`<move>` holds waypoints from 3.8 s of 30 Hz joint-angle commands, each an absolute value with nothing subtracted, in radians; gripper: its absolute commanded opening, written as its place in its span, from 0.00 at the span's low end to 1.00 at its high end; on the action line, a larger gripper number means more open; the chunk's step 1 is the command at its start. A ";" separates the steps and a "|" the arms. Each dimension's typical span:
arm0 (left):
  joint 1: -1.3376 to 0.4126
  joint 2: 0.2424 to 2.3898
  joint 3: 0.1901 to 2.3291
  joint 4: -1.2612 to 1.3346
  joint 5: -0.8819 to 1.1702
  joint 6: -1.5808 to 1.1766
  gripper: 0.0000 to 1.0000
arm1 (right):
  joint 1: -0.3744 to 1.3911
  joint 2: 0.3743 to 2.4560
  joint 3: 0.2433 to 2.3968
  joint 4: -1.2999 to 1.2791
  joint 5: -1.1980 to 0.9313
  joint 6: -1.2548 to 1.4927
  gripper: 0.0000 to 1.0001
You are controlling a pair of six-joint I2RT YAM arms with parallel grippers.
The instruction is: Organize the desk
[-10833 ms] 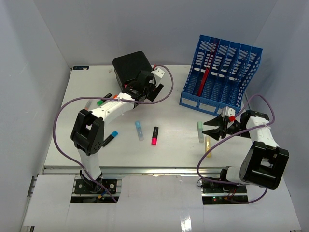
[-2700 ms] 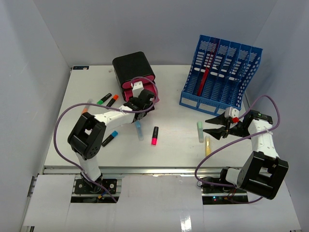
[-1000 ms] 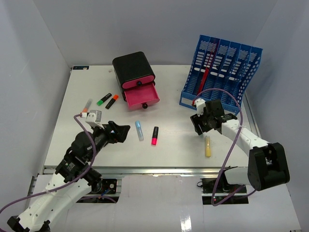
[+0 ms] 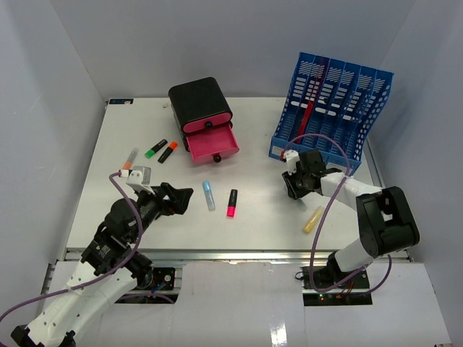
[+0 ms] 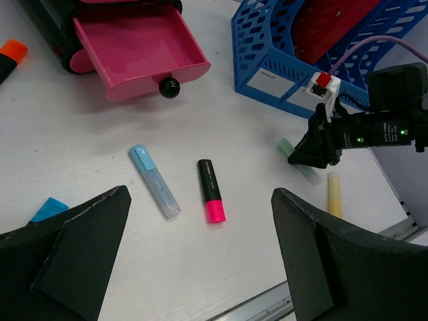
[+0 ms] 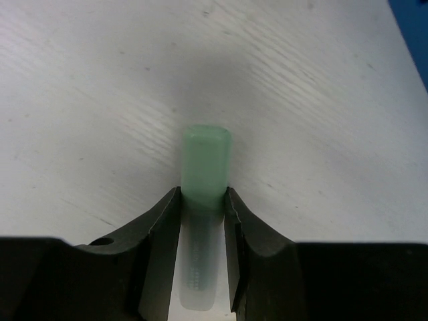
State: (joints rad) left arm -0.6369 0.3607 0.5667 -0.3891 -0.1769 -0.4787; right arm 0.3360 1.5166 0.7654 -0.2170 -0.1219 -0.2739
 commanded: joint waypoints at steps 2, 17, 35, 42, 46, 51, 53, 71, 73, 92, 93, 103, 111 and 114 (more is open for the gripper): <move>-0.632 0.361 0.574 -0.402 -0.201 -0.472 0.98 | 0.481 1.599 1.050 -0.512 -0.490 -0.616 0.08; -0.634 0.388 0.580 -0.443 -0.255 -0.500 0.98 | 0.734 1.997 1.963 -0.697 -0.293 -1.147 0.08; -0.634 0.399 0.580 -0.451 -0.278 -0.513 0.98 | 0.762 2.240 2.099 -0.389 -0.150 -1.122 0.48; -0.634 0.459 0.590 -0.454 -0.323 -0.531 0.98 | 0.760 2.089 2.032 -0.418 -0.216 -0.969 0.63; -0.632 0.559 0.638 -0.448 -0.384 -0.542 0.98 | 0.712 1.914 1.929 -0.434 -0.329 -0.776 0.65; -0.535 0.811 0.793 -0.416 -0.370 -0.473 0.98 | 0.547 1.648 1.608 -0.414 -0.681 -0.562 0.68; -0.389 0.902 0.828 -0.370 -0.219 -0.431 0.98 | 0.497 1.553 1.462 -0.395 -0.771 -0.548 0.69; 0.154 1.633 1.140 -0.178 0.005 -0.049 0.98 | 0.150 1.234 0.976 -0.576 -1.179 -0.885 0.75; 0.171 1.665 1.131 -0.138 -0.024 0.003 0.98 | 0.149 1.243 0.988 -0.607 -1.174 -0.904 0.75; 0.310 1.979 1.279 -0.156 0.110 0.116 0.78 | 0.121 1.256 0.988 -0.640 -1.120 -0.948 0.75; 0.310 1.984 1.278 -0.157 0.112 0.114 0.77 | 0.120 1.258 0.988 -0.640 -1.120 -0.948 0.75; 0.310 2.003 1.255 -0.175 0.049 0.042 0.37 | 0.095 1.259 0.991 -0.644 -1.131 -0.943 0.75; 0.310 1.947 1.252 -0.194 0.034 -0.089 0.14 | 0.069 1.256 0.989 -0.644 -1.135 -0.937 0.74; 0.310 1.841 1.220 -0.184 0.110 -0.196 0.05 | 0.064 1.253 0.988 -0.643 -1.137 -0.935 0.74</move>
